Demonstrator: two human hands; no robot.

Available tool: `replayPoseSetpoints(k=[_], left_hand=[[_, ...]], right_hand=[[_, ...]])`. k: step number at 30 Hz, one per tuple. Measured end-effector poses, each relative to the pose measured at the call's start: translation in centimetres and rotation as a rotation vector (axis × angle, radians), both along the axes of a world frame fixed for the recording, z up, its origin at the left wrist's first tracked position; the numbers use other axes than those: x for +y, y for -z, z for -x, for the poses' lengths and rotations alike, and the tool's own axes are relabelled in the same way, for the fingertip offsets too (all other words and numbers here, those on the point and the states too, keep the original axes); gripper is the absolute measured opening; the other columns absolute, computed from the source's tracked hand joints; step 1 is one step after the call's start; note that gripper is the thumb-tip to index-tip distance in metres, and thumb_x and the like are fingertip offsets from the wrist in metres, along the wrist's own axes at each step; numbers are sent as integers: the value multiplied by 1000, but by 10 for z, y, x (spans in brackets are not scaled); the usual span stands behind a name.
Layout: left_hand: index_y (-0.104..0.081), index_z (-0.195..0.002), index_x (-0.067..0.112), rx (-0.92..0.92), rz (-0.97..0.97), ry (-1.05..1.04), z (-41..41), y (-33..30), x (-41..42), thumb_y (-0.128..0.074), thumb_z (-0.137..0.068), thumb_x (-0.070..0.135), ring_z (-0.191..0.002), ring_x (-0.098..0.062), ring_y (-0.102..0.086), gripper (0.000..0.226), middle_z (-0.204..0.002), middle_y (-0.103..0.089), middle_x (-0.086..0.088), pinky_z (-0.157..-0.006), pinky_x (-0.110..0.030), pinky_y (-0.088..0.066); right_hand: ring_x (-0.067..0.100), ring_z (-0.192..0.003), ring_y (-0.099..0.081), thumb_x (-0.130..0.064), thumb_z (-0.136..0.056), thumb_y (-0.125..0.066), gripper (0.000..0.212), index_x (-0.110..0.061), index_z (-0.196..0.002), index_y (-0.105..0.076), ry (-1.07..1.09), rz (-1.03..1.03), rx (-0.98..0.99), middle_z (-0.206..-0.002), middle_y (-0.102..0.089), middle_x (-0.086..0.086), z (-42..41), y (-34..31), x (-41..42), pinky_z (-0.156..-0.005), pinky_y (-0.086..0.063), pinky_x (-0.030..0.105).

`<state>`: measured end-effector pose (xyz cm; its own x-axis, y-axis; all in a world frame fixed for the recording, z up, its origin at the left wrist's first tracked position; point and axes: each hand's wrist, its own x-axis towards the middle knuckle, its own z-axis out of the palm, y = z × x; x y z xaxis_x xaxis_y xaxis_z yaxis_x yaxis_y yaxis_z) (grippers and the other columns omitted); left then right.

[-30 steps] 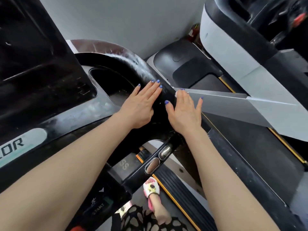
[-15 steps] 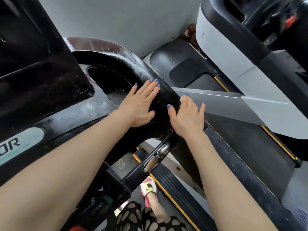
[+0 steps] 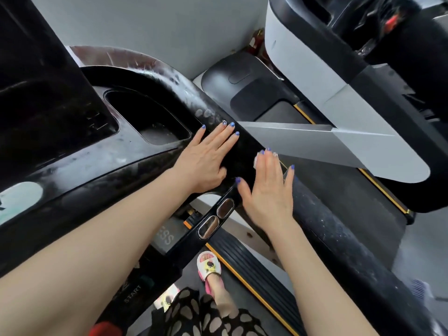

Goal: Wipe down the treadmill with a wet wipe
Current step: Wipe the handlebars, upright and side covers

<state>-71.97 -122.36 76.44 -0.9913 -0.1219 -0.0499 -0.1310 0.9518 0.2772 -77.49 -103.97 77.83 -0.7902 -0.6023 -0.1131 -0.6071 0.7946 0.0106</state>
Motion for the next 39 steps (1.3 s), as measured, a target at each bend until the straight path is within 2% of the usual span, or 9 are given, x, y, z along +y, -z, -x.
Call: replayPoseSetpoints(k=[4, 9, 14, 18, 22, 28, 33, 36, 39], left_hand=[[2, -162, 22, -12, 11, -1, 0, -1, 0, -45, -95, 30, -155, -13, 14, 82, -169, 14, 2, -125, -43, 10], [6, -162, 22, -33, -3, -30, 0, -5, 5, -44, -95, 27, -154, -13, 17, 83, -168, 17, 3, -125, -42, 10], [7, -162, 22, -42, 13, -31, -1, -5, 6, -43, -95, 26, -154, -14, 17, 83, -168, 17, 2, -125, -42, 9], [6, -162, 16, -45, 61, -56, -2, -10, 17, -40, -98, 32, -155, -16, 15, 80, -169, 16, -2, -125, -43, 8], [7, -161, 14, -61, 63, -75, -15, -12, 51, -32, -104, 39, -154, -16, 17, 73, -168, 17, -3, -125, -45, 8], [8, -161, 13, -57, 32, -165, -29, -7, 97, -28, -108, 36, -155, -17, 15, 68, -168, 19, -4, -126, -44, 4], [11, -160, 14, -42, 37, -222, -32, 1, 107, -28, -108, 32, -155, -17, 15, 68, -167, 20, -2, -126, -44, 2], [13, -159, 14, -32, 64, -248, -31, 5, 109, -29, -108, 31, -155, -18, 14, 69, -167, 20, -2, -125, -44, 3], [13, -159, 14, -32, 63, -297, -30, 7, 115, -29, -107, 31, -155, -18, 15, 69, -167, 20, -2, -124, -44, 6]], right_hand=[[21, -154, -17, -62, -101, -24, 76, -10, -156, -23, 86, 0, -55, -165, -23, 7, 39, -5, -27, -121, 5, 58], [22, -156, 3, -65, -98, -15, 82, -13, -161, -4, 32, 13, -29, -169, -1, 6, -3, -6, 12, -120, 11, 54], [22, -156, 6, -67, -91, 1, 88, -14, -161, 1, -20, -82, -2, -169, 7, 5, -26, 0, 57, -119, 13, 54], [20, -156, 5, -64, -98, -13, 82, -12, -161, -3, -2, -31, -21, -170, 2, 5, -2, -3, 38, -121, 11, 52], [18, -155, -7, -61, -102, -28, 78, -10, -159, -16, 46, 53, -113, -168, -14, 5, 37, -9, 17, -123, 6, 57], [18, -156, 7, -61, -101, -28, 82, -13, -161, -3, -101, 38, -105, -170, 4, 4, 20, -13, 52, -123, 7, 55], [16, -156, 8, -65, -96, -15, 83, -17, -162, -3, -298, -36, -65, -170, 6, 1, 15, -8, 105, -120, 12, 50], [15, -156, 4, -60, -103, -24, 75, -17, -162, -6, -286, 5, -106, -170, 2, 0, 37, -9, 93, -122, 10, 50], [17, -156, 1, -62, -101, -25, 78, -16, -161, -6, -224, 26, -169, -170, 0, 2, 50, -11, 73, -125, 6, 51]])
